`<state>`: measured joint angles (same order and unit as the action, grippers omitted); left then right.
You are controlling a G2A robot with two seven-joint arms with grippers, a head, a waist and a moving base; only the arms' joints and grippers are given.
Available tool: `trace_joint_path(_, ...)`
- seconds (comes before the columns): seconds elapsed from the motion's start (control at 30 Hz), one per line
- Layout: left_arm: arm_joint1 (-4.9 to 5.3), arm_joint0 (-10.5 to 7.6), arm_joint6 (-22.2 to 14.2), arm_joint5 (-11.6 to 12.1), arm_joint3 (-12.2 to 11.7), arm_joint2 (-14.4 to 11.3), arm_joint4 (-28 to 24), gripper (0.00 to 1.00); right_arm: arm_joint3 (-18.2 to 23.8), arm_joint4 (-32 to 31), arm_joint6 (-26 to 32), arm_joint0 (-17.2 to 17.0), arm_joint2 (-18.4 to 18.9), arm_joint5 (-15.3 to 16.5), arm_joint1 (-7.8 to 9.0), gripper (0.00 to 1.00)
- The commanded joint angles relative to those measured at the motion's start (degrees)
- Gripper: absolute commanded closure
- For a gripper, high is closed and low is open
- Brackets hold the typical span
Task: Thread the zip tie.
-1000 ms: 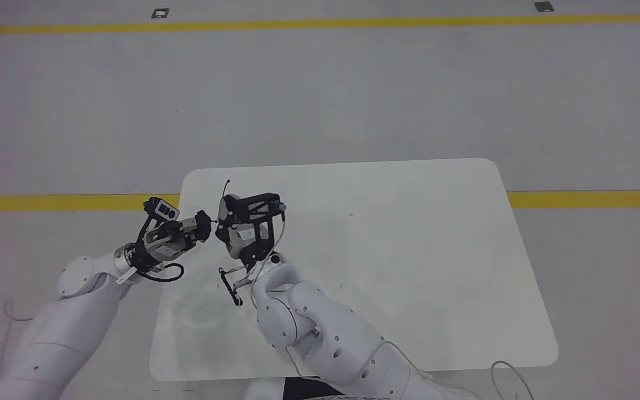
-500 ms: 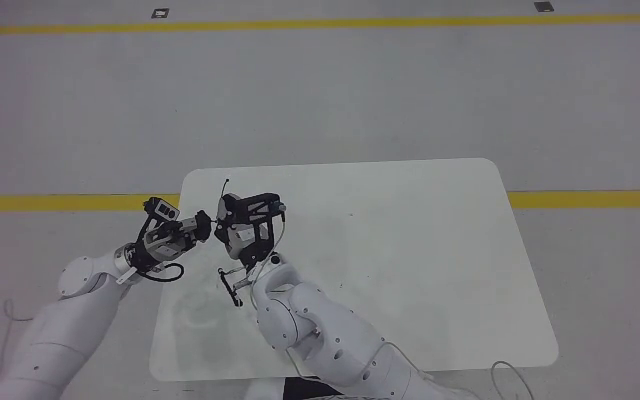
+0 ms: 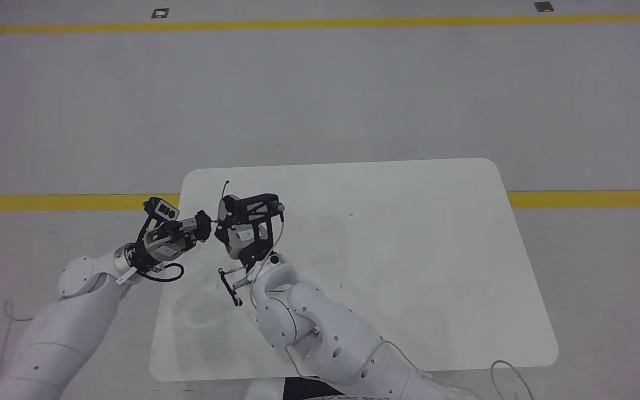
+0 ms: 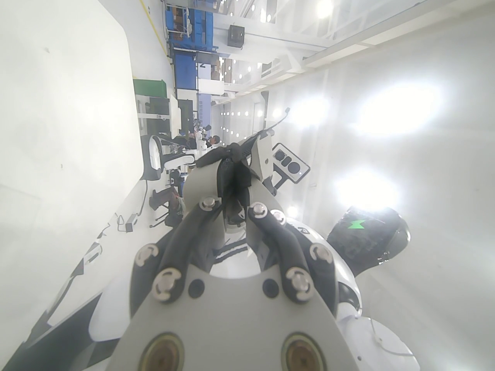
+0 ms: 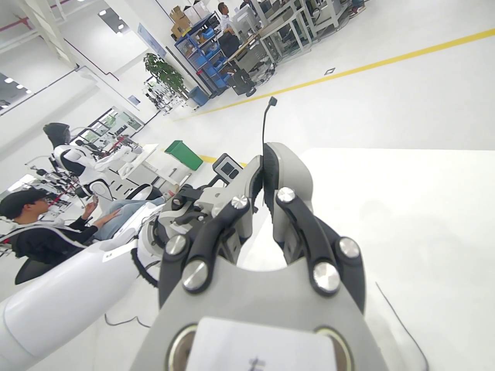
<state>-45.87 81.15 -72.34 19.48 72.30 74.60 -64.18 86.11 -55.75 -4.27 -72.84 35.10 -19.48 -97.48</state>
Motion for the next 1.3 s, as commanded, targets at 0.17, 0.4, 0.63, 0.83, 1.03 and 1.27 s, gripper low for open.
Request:
trace_joint_path(0.17,0.00,0.00,0.0,0.0,0.0,0.0,0.0,1.00,1.4,-0.5,0.2,-0.4,0.1,0.0,0.30,1.00)
trace_joint_path(0.4,0.00,0.00,0.0,0.0,0.0,0.0,0.0,1.00,2.6,-1.2,0.6,-0.9,0.0,0.0,0.80,1.00)
trace_joint_path(0.63,0.00,0.00,0.0,0.0,0.0,0.0,0.0,1.00,3.0,-1.2,1.5,-1.2,-0.1,0.0,1.05,1.00)
trace_joint_path(0.83,0.00,0.00,0.0,0.0,0.0,0.0,0.0,1.00,2.5,-0.7,1.1,-0.9,-0.6,0.0,1.01,1.00)
trace_joint_path(1.03,0.00,0.00,0.0,0.0,0.0,0.0,0.0,1.00,1.7,-0.5,0.9,-0.7,-0.8,0.0,0.88,1.00)
trace_joint_path(1.27,0.00,0.00,0.0,0.0,0.0,0.0,0.0,1.00,1.2,-0.3,1.2,-0.7,-0.7,0.0,0.76,1.00)
